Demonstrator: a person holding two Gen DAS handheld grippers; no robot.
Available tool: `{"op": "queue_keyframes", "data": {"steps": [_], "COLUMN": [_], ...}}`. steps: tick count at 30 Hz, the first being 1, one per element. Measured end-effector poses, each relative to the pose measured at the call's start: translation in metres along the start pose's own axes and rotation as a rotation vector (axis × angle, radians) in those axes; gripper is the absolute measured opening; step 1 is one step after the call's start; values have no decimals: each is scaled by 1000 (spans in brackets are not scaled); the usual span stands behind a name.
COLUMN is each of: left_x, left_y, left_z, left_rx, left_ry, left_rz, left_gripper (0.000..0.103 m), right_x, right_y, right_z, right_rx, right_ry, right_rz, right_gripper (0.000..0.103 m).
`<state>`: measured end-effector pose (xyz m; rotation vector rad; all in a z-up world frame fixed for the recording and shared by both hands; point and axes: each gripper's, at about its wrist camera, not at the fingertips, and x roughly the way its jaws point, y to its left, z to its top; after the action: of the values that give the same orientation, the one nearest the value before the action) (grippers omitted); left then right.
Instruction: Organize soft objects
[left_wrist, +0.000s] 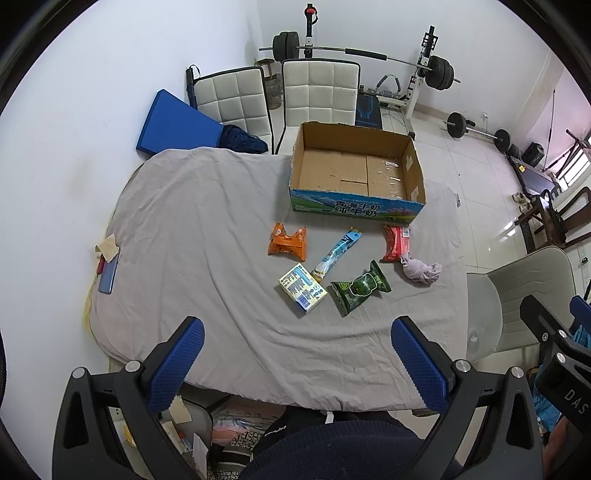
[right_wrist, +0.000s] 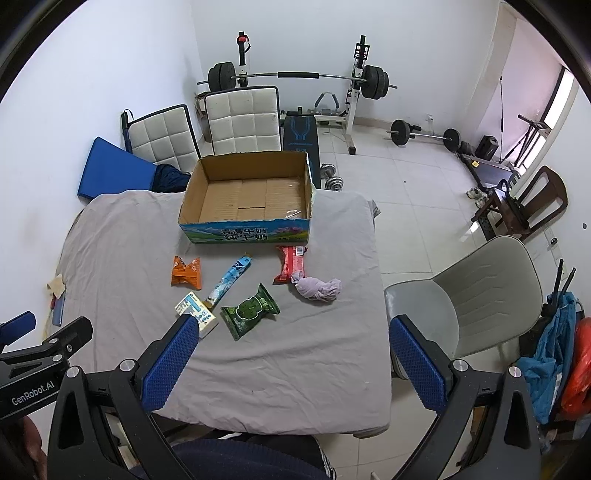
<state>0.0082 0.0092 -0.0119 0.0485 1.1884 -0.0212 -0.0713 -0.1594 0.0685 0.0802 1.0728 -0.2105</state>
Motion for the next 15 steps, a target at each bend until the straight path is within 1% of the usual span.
{"op": "queue_keyframes", "data": {"steps": [15], "left_x": [1], "left_y": [0], "left_z": [3], "left_rx": [0], "left_ry": [0], "left_rz": [-2], "left_gripper": [103], "right_x": [2], "right_y": [3], "right_z": [0], "right_rx": [-5], "right_ry": [-3], "right_rz": [-2], "right_gripper": [103]}}
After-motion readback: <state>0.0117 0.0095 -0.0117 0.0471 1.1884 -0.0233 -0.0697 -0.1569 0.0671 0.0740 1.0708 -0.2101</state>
